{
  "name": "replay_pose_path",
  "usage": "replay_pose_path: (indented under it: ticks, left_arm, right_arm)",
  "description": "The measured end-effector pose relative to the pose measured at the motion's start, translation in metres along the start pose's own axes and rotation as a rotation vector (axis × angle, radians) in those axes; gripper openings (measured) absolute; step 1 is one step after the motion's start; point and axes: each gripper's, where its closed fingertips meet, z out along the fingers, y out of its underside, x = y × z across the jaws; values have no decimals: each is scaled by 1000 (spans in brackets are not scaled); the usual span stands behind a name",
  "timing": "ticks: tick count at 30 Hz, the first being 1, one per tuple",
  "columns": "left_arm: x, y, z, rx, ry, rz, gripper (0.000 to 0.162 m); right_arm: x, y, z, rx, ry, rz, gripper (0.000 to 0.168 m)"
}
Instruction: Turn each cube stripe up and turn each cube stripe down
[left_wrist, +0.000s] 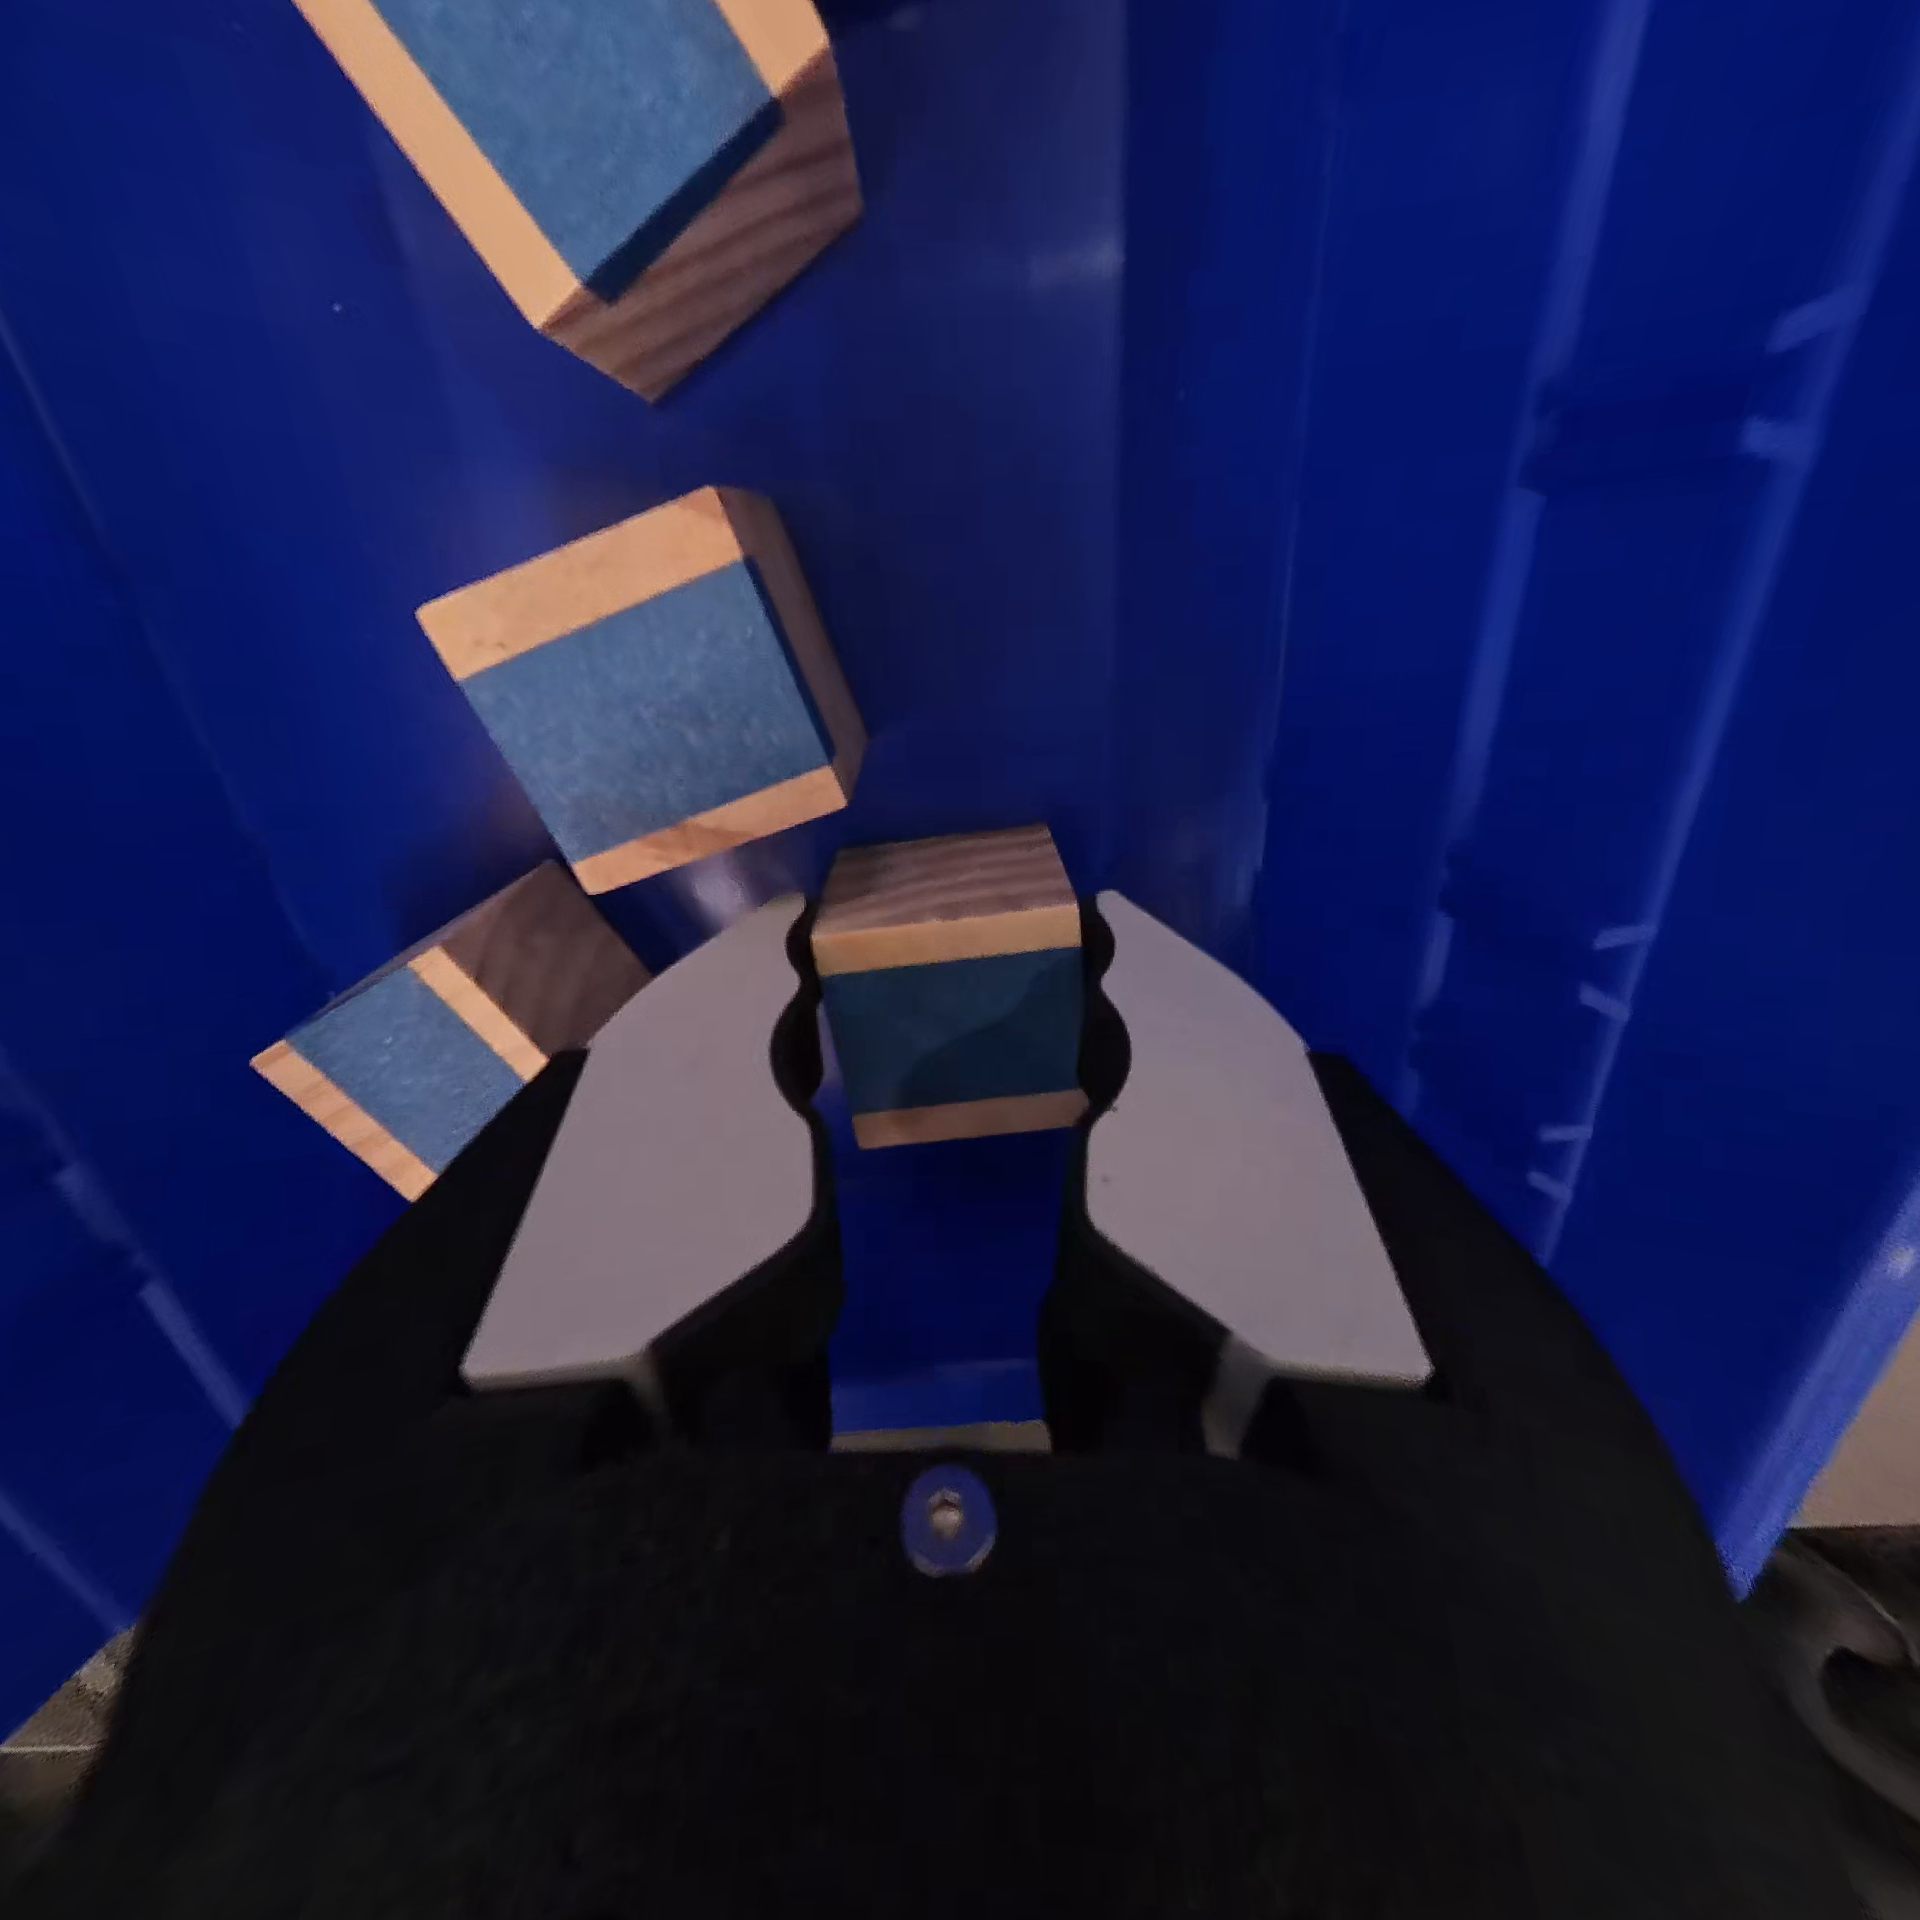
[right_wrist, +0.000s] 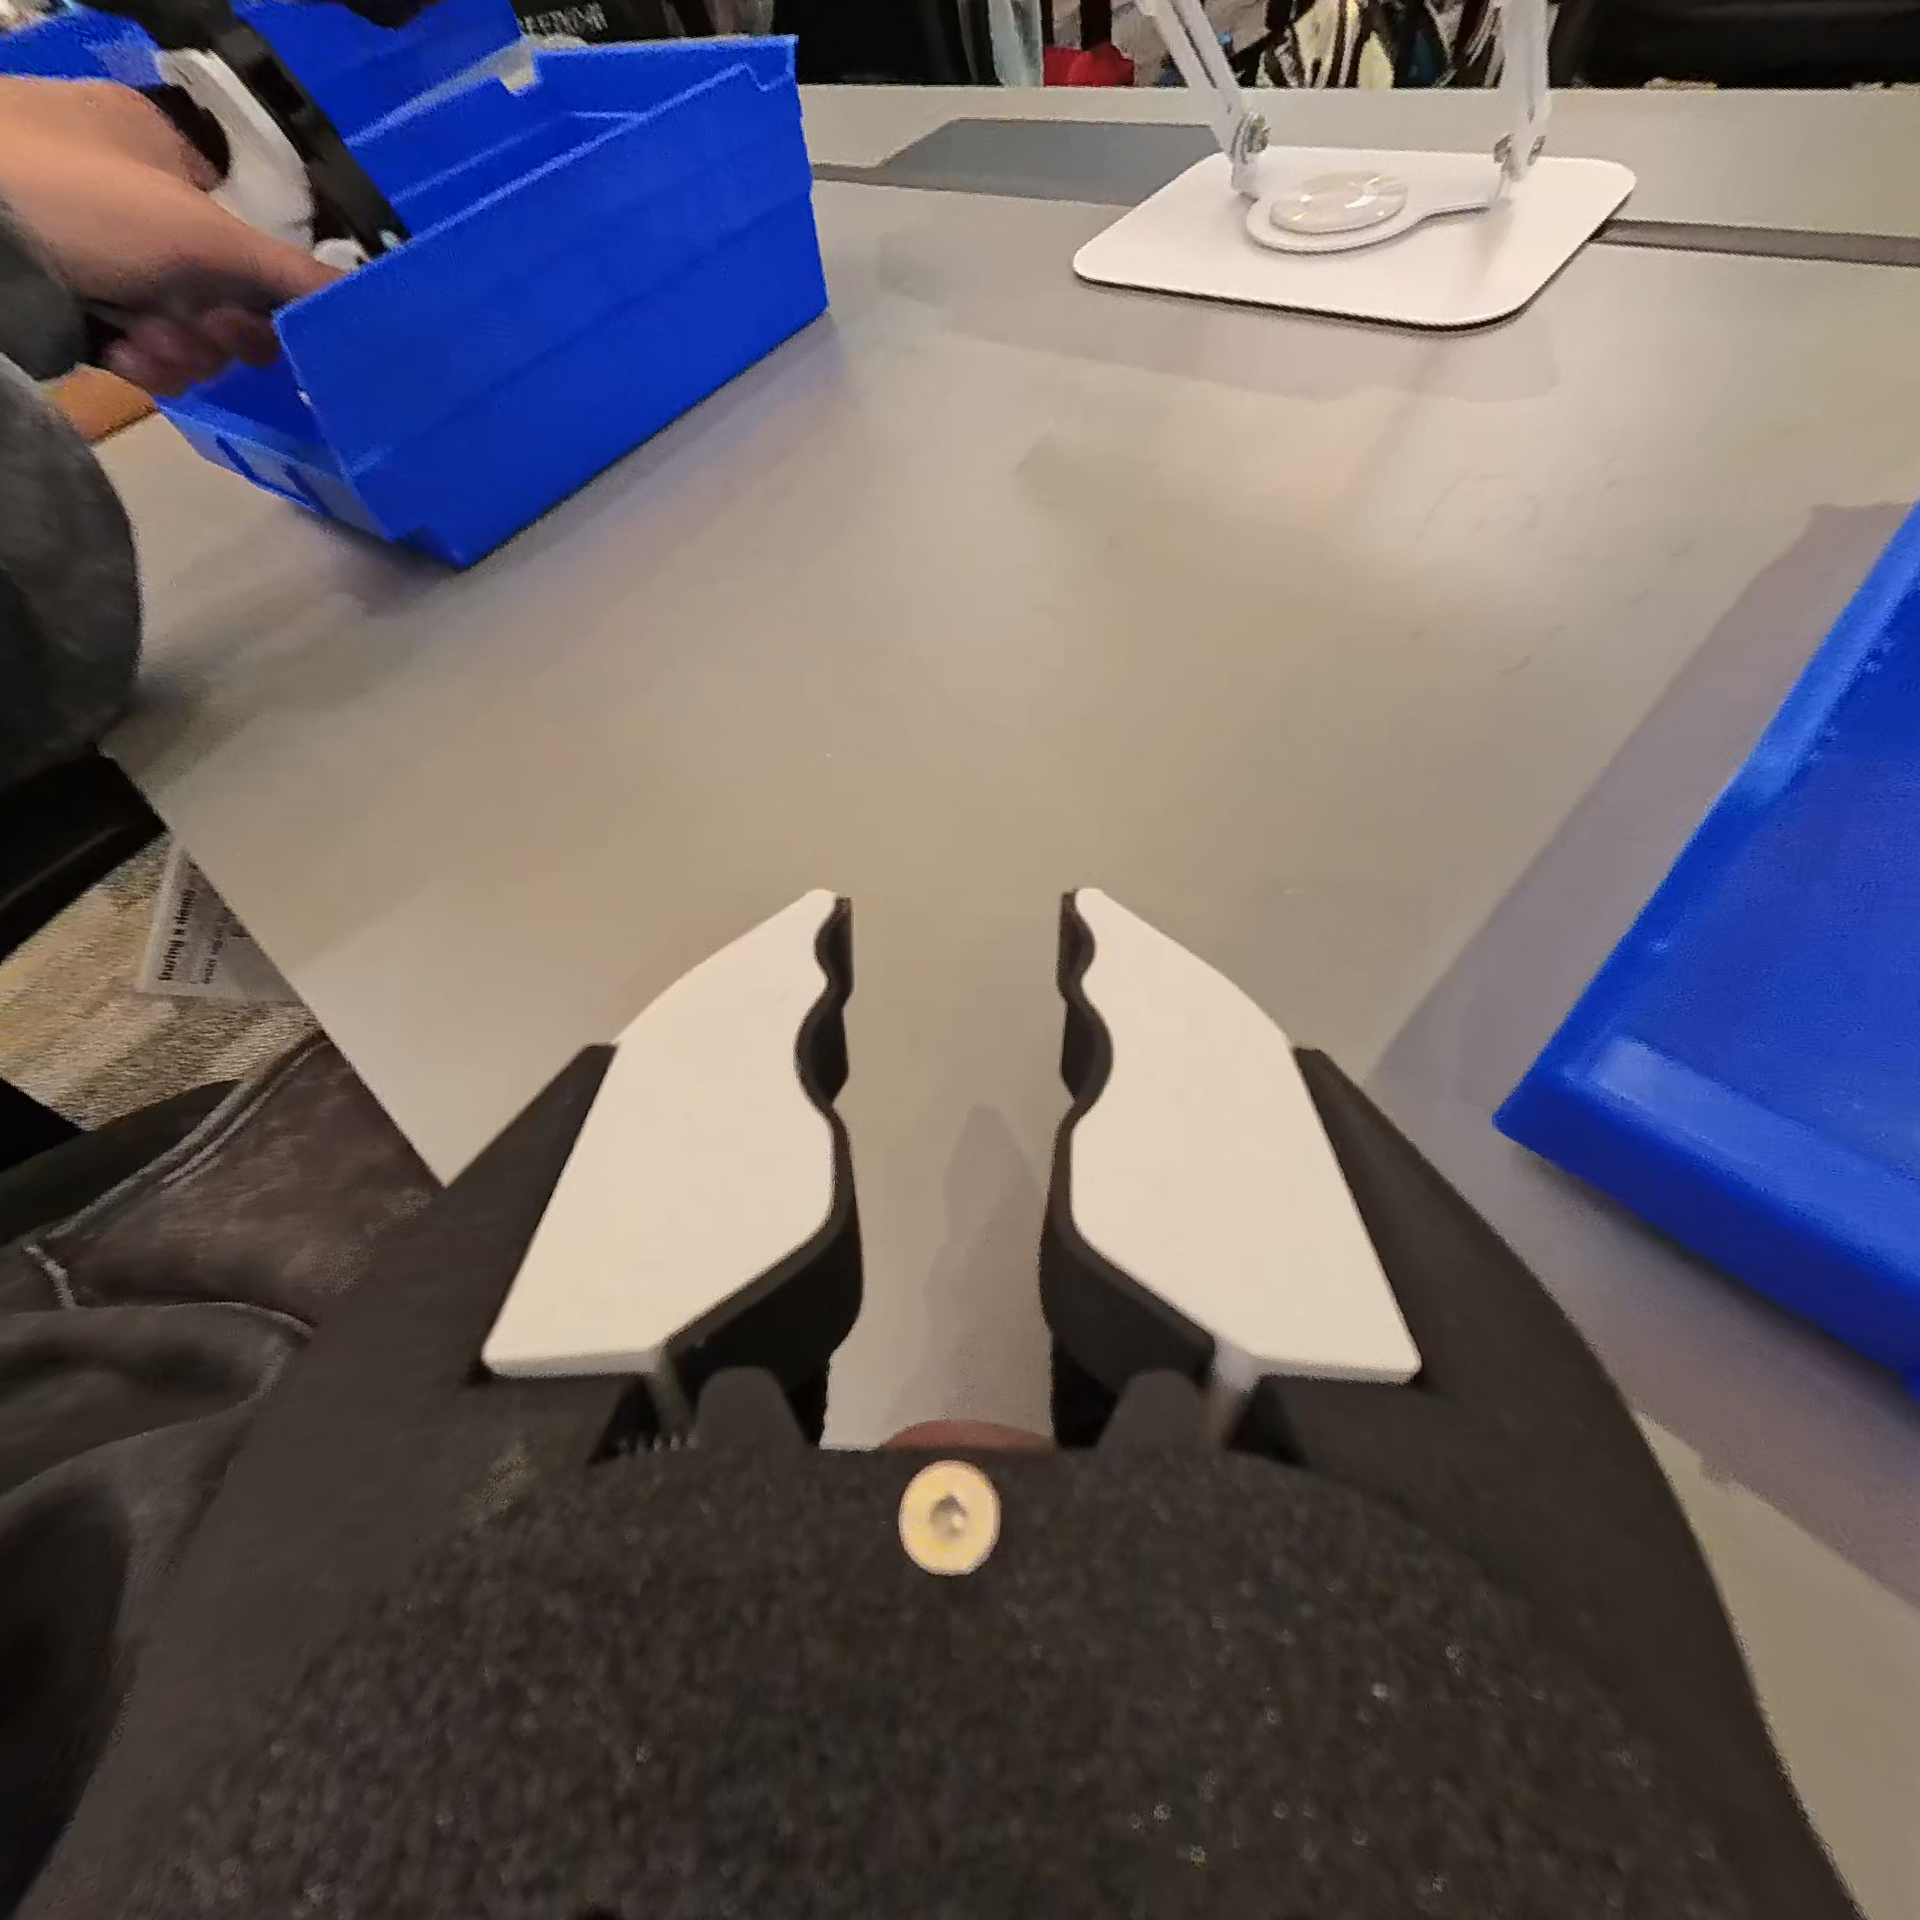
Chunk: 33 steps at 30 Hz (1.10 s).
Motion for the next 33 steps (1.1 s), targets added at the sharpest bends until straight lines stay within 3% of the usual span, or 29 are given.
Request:
replay_pose_path:
  ticks: [4,9,13,16,20,23,30,33]
  left_arm:
    - [1,1,-15,67,106,2,46]
    - [-1,-15,-89,331,269,-2,46]
    - [64,-31,-161,564,588,149,46]
    - [131,-28,-191,663,791,321,45]
    - [208,-12,-210,755,1072,486,45]
    - [236,-5,-215,815,1250,486,45]
    - [256,2,-196,750,1337,495,45]
    - [265,6,-193,714,1413,478,45]
  right_arm:
    - [6,-1,-1,14,16,6,38]
    - [7,-3,3,30,-8,50,38]
    - [-12,-16,17,61,-179,189,41]
    - [-40,-43,29,93,-413,339,50]
    - [-72,-90,51,100,-635,471,62]
    - [-93,-121,70,114,-726,495,68]
    - [-116,-143,87,215,-832,545,58]
    - [-111,-142,90,233,-789,518,58]
